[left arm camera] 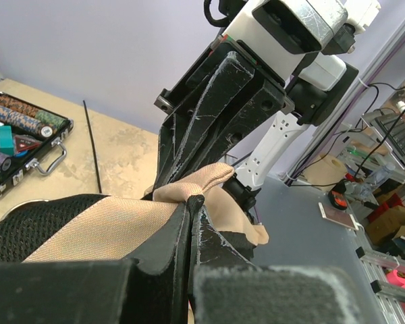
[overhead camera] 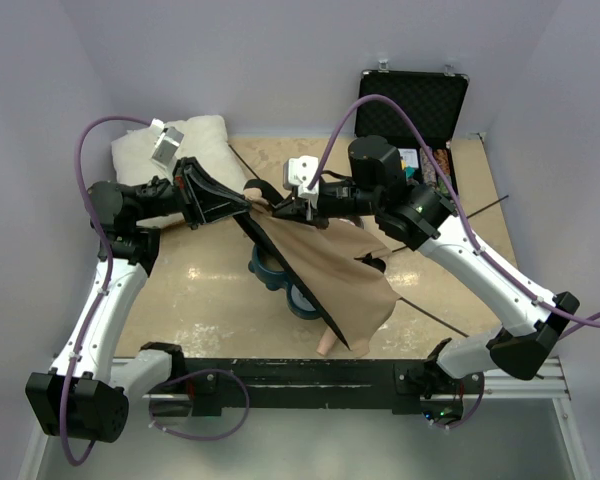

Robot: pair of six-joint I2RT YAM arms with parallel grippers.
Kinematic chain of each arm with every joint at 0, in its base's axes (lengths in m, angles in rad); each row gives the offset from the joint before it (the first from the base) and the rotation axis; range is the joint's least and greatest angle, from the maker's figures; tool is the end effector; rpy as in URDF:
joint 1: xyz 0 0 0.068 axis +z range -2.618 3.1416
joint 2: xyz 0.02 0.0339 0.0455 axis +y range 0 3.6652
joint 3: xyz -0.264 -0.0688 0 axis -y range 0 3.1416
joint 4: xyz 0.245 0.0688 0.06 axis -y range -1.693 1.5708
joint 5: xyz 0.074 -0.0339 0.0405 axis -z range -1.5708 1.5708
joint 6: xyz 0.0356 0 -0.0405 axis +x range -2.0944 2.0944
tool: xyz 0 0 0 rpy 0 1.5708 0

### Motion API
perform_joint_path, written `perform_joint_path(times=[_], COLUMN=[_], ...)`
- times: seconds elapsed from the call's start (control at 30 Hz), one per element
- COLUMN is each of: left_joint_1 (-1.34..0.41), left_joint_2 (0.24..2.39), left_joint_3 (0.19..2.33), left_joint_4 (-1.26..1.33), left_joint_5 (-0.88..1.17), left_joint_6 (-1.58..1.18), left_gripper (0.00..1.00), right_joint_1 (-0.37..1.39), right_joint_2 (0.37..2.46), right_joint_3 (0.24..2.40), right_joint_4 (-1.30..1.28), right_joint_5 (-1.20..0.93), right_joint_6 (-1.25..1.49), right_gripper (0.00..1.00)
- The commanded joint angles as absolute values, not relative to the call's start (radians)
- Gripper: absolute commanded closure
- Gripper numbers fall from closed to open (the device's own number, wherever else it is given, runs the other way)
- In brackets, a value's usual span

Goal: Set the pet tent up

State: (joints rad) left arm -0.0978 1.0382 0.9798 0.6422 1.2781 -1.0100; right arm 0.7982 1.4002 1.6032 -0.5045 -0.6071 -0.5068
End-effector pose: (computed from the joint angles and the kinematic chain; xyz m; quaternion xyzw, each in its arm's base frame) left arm 0.2000 -0.0539 0.4330 0.3041 0.5727 -0.6121 0.4526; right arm 0.1960 0.2302 0.4512 -0.6074 0.5030 0.3203 0.5248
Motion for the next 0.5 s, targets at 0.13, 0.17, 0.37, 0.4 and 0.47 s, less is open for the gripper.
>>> perform_joint_path(times=[0.13,0.17,0.37,0.4,0.47], left_joint_1=[-0.095,-0.100,-0.101,-0.103,-0.103], left_joint_2=[0.999,0.999,0.996,1.002,1.008], left_joint_3=[0.983,0.976,0.971,0.982,0.997], left_joint_4=[0.634,0.632,0.549,0.487,0.415], left_joint_5=[1.253,1.265,1.266,1.264,1.278], left_joint_6=[-0.937,-0.937,-0.905,-0.882,-0.830], left_gripper=[1.00,1.00,1.00,1.00,1.00], right_joint_1=[0.784,0.784,0.813,0.815,0.815], right_joint_2=[1.439,1.450,1.457,1.457,1.459], right_joint_3=[1.647,1.664,1.693,1.690,1.694], right_joint_4=[-0.649,-0.658,-0.681,-0.681,-0.680], right_joint_5=[-0.494,-0.495,-0.483,-0.476,-0.472], right_joint_6=[-0.546,-0.548,-0.591,-0.594,-0.604], right_gripper=[1.00,1.00,1.00,1.00,1.00])
